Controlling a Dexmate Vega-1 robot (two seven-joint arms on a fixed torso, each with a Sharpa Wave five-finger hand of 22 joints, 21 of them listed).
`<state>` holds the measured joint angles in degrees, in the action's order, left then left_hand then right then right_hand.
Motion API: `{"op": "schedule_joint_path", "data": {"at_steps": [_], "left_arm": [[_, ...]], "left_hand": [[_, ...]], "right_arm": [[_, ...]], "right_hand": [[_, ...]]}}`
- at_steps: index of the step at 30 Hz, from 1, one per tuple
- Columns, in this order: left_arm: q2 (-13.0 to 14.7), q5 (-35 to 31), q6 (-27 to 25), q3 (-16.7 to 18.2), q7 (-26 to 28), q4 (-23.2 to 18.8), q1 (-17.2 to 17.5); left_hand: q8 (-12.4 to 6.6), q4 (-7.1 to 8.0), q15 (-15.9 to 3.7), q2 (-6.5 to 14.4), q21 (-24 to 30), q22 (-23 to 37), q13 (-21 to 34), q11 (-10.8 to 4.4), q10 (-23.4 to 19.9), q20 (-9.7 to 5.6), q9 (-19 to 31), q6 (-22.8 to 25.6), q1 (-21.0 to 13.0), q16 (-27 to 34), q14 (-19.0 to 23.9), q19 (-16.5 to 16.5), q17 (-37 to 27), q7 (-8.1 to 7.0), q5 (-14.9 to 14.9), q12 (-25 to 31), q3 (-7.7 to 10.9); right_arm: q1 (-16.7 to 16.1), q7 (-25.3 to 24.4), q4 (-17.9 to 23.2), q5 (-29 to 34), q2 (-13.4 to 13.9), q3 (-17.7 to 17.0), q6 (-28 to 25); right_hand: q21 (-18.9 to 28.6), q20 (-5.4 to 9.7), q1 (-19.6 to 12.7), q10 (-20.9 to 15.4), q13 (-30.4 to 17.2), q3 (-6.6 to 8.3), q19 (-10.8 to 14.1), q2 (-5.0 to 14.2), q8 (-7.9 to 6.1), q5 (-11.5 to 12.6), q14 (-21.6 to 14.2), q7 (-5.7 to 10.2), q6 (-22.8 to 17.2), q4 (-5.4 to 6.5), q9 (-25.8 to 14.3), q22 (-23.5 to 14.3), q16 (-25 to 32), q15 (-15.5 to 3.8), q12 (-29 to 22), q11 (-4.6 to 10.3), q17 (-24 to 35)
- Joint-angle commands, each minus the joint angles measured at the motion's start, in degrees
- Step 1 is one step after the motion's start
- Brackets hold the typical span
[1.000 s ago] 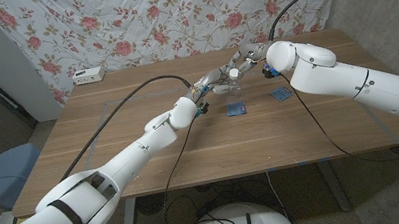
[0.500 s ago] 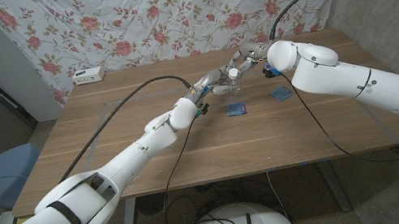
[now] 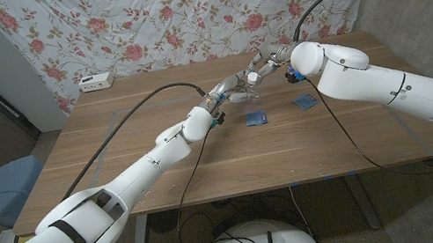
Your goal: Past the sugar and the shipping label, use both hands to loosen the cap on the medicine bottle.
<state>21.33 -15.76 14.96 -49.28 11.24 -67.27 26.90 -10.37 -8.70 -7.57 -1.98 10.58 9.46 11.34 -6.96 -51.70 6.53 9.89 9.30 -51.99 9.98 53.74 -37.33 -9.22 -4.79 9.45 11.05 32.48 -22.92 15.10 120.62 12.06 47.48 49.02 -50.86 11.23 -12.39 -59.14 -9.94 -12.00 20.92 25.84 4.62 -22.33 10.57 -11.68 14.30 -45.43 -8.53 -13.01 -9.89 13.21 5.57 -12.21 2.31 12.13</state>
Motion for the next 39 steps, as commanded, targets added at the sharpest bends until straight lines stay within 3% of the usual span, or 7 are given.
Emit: {"op": "schedule_joint_path", "data": {"at_steps": [1,13,27,39], "left_arm": [[0.86,-0.57,-0.34,0.44,0.50,-1.60,0.65],[2.64,-1.36,-2.71,1.38,1.00,-6.01,2.70],[4.97,-2.18,-5.94,2.83,1.57,-11.43,5.52],[6.93,-4.55,-7.27,4.34,5.58,-15.33,8.65]], "left_hand": [[-0.24,0.04,-2.72,0.81,0.01,0.13,0.08,-1.07,-1.48,0.31,0.13,0.29,-0.60,0.14,0.41,0.22,-0.11,-0.39,0.45,0.28,0.28],[-0.25,-0.04,-2.91,0.70,-0.01,0.13,0.08,-1.16,-1.58,0.34,0.13,0.30,-0.69,0.15,0.41,0.33,-0.10,-0.42,0.44,0.31,0.22],[-0.25,-0.03,-3.05,0.69,-0.22,0.14,0.08,-1.10,-1.55,0.24,0.13,0.29,-0.70,0.14,0.32,1.10,-0.12,-0.46,0.43,0.28,0.13],[-0.26,-0.04,-3.55,0.42,-0.59,0.17,0.07,-1.25,-1.56,-0.08,0.13,0.34,-0.61,0.27,0.31,2.84,-0.21,-0.76,0.36,0.27,-0.30]], "right_arm": [[0.10,-0.35,1.24,-1.05,0.84,-0.57,-0.89],[0.21,-0.84,2.44,-1.76,1.85,-1.03,-2.83],[0.72,-1.33,3.83,-3.09,2.86,-1.01,-5.58],[1.34,-2.76,4.31,-4.40,3.27,-0.62,-8.52]], "right_hand": [[0.01,0.12,0.77,-0.50,0.00,-0.25,0.47,0.01,0.00,-0.12,-0.15,-1.69,-1.48,0.33,-0.10,-0.09,0.21,0.36,0.07,-0.66,0.31],[0.22,0.19,2.18,-1.11,0.01,-0.96,1.13,-0.25,0.41,-0.14,-0.94,-1.75,-1.06,0.70,0.03,-0.12,0.51,0.85,-0.05,-0.45,0.33],[0.50,0.18,4.09,-2.02,0.02,-1.92,2.29,-0.92,0.70,-0.23,-1.77,-2.42,-1.26,1.02,0.24,-0.14,0.68,1.32,-0.20,-1.37,0.26],[0.62,0.19,5.26,-2.68,0.03,-2.27,3.00,-1.16,0.83,-0.23,-2.43,-2.96,-1.55,1.22,0.39,-0.14,0.80,1.44,-0.32,-1.99,0.26]]}}
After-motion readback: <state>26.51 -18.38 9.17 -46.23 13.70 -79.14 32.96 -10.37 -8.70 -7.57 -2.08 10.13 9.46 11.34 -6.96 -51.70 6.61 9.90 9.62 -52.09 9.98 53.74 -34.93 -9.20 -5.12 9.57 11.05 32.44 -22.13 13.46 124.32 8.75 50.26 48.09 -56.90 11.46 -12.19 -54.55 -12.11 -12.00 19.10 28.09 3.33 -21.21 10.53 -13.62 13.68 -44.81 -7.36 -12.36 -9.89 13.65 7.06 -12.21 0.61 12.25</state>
